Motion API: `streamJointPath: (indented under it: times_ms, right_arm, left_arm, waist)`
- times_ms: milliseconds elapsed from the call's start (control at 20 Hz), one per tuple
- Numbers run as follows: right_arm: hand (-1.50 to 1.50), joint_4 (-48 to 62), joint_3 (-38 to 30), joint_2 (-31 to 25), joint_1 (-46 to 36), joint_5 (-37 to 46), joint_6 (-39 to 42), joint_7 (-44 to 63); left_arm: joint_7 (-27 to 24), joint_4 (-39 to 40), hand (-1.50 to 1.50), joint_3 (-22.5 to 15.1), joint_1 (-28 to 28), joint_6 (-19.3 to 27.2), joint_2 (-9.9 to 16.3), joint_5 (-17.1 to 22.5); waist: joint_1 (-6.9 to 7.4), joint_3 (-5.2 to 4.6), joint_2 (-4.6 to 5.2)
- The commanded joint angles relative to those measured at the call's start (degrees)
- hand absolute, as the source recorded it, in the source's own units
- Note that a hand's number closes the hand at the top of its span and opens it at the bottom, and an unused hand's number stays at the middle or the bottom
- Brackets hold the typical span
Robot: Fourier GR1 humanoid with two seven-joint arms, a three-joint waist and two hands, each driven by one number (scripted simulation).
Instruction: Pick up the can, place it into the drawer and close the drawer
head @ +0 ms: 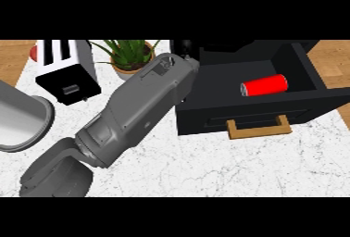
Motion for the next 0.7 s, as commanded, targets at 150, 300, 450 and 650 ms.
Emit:
streamJointPath:
  times_ms: [150, 300, 450, 650]
  right_arm:
    - [-1.50, -1.25, -0.94, -2.02, -1.84, -0.84, -0.03, 0.10]
    - [-1.50, -2.65, -3.69, -4.69, -3.22, 7.47, 3.02, -6.43]
    - [-1.50, -8.63, -0.09, -3.12, -2.49, 11.52, 4.86, -7.68]
    - [-1.50, -5.89, 1.59, -3.93, -6.87, 19.25, 5.00, -12.24]
  left_arm:
    - [-3.12, -0.49, -1.50, -1.64, 0.73, 1.11, 0.00, 3.39]
    - [-4.77, -2.71, -1.50, -1.85, 2.19, 1.67, 0.00, 3.89]
    - [-4.79, -1.23, -1.50, -0.19, -1.03, 0.77, 0.00, 4.99]
    - [-7.10, -0.72, -1.50, 0.05, -1.65, 0.12, 0.00, 5.22]
  waist:
    - [-0.36, 0.00, 0.04]
    - [0.24, -0.01, -0.17]
    - [0.14, -0.04, -0.04]
    - [1.72, -0.02, -0.02]
